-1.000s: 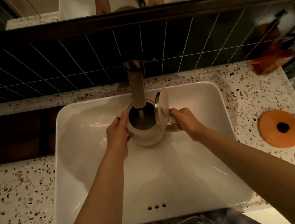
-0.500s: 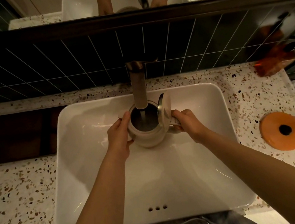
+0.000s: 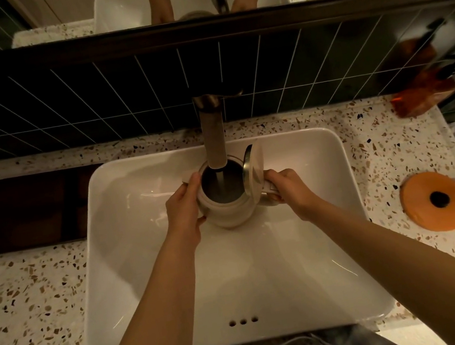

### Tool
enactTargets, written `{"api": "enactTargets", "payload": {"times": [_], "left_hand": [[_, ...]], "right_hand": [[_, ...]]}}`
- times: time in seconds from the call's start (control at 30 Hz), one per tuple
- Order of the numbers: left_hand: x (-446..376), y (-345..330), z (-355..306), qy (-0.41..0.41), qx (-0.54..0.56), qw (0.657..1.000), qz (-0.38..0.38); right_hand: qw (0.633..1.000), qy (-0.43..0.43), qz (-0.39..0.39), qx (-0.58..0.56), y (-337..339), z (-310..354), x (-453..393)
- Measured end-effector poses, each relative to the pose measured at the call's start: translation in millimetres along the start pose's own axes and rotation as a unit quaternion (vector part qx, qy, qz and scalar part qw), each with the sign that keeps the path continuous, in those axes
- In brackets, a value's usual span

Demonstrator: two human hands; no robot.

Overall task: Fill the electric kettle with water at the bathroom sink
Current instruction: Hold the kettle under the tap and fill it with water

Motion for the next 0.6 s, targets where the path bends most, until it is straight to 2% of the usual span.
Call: {"api": "enactTargets", "payload": {"times": [0.6], "left_hand": [[-2.9, -1.1, 1.1, 0.005, -0.001, 1.0, 0.004]], "right_hand": [[1.0, 0.008, 0.003, 0.009, 0.2, -0.2, -0.4]]}}
Point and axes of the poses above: each hand's wrist, its own x-axis away from the middle knuckle, its own y-axis out of the back of the hand, z = x × y, the point moved 5 cm from there along -x, towards the middle knuckle, and after that the axes turned 9 degrees about -z, right-handed, at the moved point
